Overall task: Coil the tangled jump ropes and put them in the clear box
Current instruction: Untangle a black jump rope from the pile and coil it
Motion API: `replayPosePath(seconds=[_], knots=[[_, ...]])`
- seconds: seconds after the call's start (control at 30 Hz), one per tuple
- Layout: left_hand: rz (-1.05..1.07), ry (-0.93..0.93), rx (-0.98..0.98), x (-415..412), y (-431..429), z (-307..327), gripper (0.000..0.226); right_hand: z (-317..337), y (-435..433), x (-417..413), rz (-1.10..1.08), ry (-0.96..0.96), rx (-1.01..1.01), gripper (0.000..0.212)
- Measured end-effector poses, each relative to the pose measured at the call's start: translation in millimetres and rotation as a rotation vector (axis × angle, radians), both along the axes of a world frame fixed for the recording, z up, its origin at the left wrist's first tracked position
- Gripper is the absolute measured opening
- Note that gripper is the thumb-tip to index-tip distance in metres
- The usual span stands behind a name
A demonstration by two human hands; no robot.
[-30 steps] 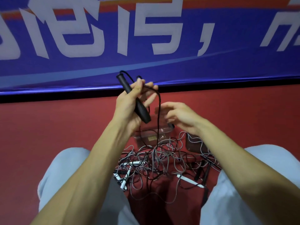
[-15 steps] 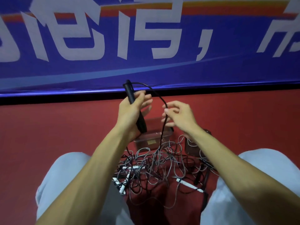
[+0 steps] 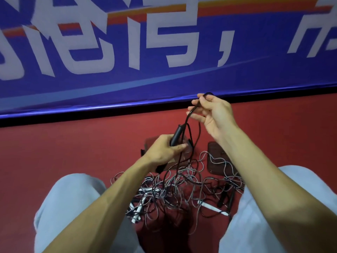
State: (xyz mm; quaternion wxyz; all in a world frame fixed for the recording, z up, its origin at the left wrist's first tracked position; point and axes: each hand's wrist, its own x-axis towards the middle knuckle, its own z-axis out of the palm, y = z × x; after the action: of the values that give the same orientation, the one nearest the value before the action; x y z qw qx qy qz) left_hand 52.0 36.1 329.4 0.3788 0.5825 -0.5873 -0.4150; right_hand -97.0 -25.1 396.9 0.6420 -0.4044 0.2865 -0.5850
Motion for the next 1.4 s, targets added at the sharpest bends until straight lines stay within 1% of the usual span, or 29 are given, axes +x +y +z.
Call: replayPosePath(seconds=[0.07, 0.1, 0.17, 0.2, 0.27, 0.3, 0.4, 0.43, 0.5, 0.53, 0.57, 0.63, 0.67, 0.7, 0.77, 0.8, 0.83, 0.87, 0.93, 1.0, 1.03, 1.07, 1.1, 1.17, 1.23, 1.27, 1.33, 1.4], knots=[[0.059, 0.017, -0.037, -2, -2, -1, 0.010, -1, 0, -1, -0.051, 0.026, 0.004, 0.012], [0.091, 0.065, -0.050, -4, -1, 1, 0.010, -1, 0, -2, -0.081, 0.059, 0.000, 0.013], [0.150, 0.275, -0.037, -8, -1, 8, 0.006, -3, -1, -4, -0.111, 0.163, -0.016, 0.017], [0.154, 0.394, -0.020, -10, 0, 13, 0.004, -4, -1, -5, -0.106, 0.227, -0.018, 0.023], [0.171, 0.573, 0.013, -13, 2, 24, 0.007, -6, 0, -5, -0.076, 0.352, -0.009, 0.034], [0.189, 0.641, 0.016, -13, 3, 28, 0.008, -8, 1, -4, -0.060, 0.417, -0.009, 0.035], [0.225, 0.821, -0.059, -6, 4, 43, 0.008, -19, 6, 4, 0.011, 0.657, -0.043, 0.020], [0.220, 0.889, -0.086, -4, 5, 48, 0.008, -25, 7, 7, 0.047, 0.727, -0.053, 0.022], [0.195, 1.012, -0.131, 2, 8, 56, 0.010, -35, 8, 14, 0.158, 0.858, -0.110, 0.036], [0.182, 1.052, -0.153, 5, 8, 58, 0.011, -39, 9, 17, 0.241, 0.937, -0.161, 0.041], [0.165, 1.088, -0.173, 9, 8, 60, 0.013, -42, 11, 20, 0.336, 1.015, -0.207, 0.041], [0.139, 1.167, -0.203, 15, 8, 64, 0.015, -49, 16, 25, 0.487, 1.161, -0.266, 0.029], [0.143, 1.201, -0.217, 18, 7, 64, 0.016, -53, 17, 27, 0.515, 1.229, -0.304, 0.023], [0.154, 1.215, -0.231, 20, 6, 64, 0.016, -58, 16, 29, 0.500, 1.299, -0.360, 0.019], [0.177, 1.209, -0.251, 23, 5, 62, 0.017, -63, 11, 31, 0.375, 1.432, -0.471, 0.018], [0.193, 1.200, -0.260, 24, 5, 60, 0.018, -65, 9, 31, 0.304, 1.444, -0.482, 0.018], [0.213, 1.191, -0.267, 25, 4, 58, 0.021, -67, 8, 31, 0.254, 1.394, -0.443, 0.017], [0.238, 1.179, -0.268, 25, 3, 58, 0.024, -68, 7, 31, 0.219, 1.301, -0.372, 0.015], [0.284, 1.184, -0.253, 28, 1, 57, 0.026, -66, 8, 31, 0.130, 1.123, -0.261, 0.019], [0.292, 1.241, -0.239, 30, -1, 57, 0.019, -62, 9, 30, 0.030, 0.970, -0.214, 0.022], [0.289, 1.236, -0.237, 30, -2, 56, 0.014, -58, 9, 29, -0.006, 0.884, -0.195, 0.021], [0.294, 1.190, -0.236, 30, -2, 55, 0.013, -53, 10, 27, -0.030, 0.796, -0.179, 0.020], [0.303, 1.120, -0.232, 28, -4, 53, 0.016, -48, 10, 26, -0.047, 0.722, -0.174, 0.018], [0.326, 0.975, -0.196, 22, -5, 47, 0.020, -39, 14, 23, -0.076, 0.633, -0.201, 0.018], [0.329, 0.836, -0.131, 17, -6, 42, 0.012, -30, 18, 22, -0.100, 0.576, -0.254, 0.017], [0.316, 0.737, -0.100, 16, -6, 39, 0.010, -26, 19, 22, -0.114, 0.547, -0.280, 0.017], [0.233, 0.481, -0.056, 13, -4, 32, 0.011, -18, 21, 21, -0.138, 0.460, -0.311, 0.018], [0.103, 0.274, -0.006, 8, -1, 27, 0.012, -13, 20, 18, -0.135, 0.346, -0.305, 0.017]])
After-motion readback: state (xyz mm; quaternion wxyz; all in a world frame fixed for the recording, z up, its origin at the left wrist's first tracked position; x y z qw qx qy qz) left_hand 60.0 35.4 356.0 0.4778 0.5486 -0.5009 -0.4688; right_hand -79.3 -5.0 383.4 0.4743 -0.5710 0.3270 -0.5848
